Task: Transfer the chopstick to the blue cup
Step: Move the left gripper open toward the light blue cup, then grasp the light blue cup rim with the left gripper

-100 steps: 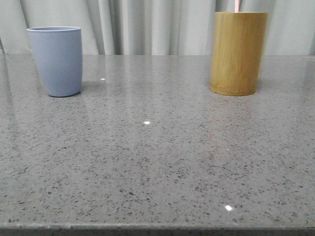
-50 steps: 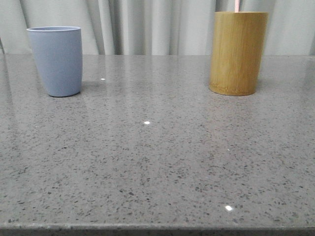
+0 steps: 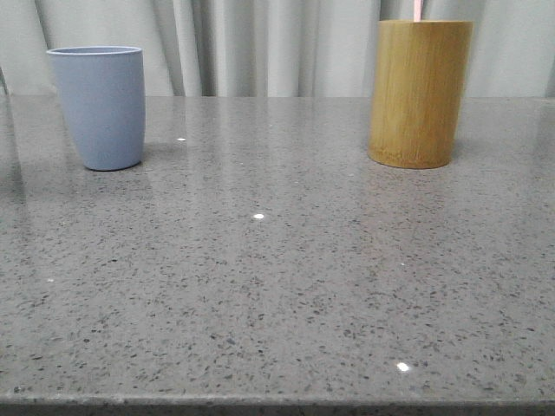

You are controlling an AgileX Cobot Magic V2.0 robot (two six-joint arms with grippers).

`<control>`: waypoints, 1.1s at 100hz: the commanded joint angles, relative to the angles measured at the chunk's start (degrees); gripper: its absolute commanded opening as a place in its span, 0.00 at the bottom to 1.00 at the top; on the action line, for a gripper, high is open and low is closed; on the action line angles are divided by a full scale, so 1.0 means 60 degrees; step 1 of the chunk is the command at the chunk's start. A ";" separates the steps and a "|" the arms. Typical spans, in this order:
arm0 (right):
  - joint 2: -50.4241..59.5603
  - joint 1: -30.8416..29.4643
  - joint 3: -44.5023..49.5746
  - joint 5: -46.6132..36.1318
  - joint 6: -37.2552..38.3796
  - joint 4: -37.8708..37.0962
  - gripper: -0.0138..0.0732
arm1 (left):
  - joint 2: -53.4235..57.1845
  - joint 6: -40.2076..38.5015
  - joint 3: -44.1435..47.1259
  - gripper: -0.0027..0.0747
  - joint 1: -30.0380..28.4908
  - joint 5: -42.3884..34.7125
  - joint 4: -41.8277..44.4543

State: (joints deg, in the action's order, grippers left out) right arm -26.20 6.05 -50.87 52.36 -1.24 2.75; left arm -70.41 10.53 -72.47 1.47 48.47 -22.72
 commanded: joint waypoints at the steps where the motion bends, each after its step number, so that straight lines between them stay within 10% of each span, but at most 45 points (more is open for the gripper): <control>1: -0.0179 -0.0071 -0.0313 -0.0642 -0.0055 -0.0099 0.84 | -0.0525 0.0144 -0.0727 0.86 0.0085 -0.0464 -0.0361; 61: -0.0179 -0.0071 -0.0313 -0.0640 -0.0055 -0.0099 0.84 | -0.3758 0.0349 -0.2111 0.80 0.0957 -0.0621 -0.0199; 87: -0.0179 -0.0071 -0.0313 -0.0640 -0.0055 -0.0099 0.84 | -0.4003 0.0349 -0.2111 0.49 0.0962 -0.0543 -0.0199; 110: -0.0179 -0.0071 -0.0313 -0.0640 -0.0055 -0.0099 0.84 | -0.4003 0.0371 -0.2130 0.03 0.0978 -0.0503 -0.0199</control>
State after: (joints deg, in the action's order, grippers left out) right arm -26.20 6.05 -50.87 52.36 -1.24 2.75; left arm -96.72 12.44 -83.09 6.84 47.76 -22.53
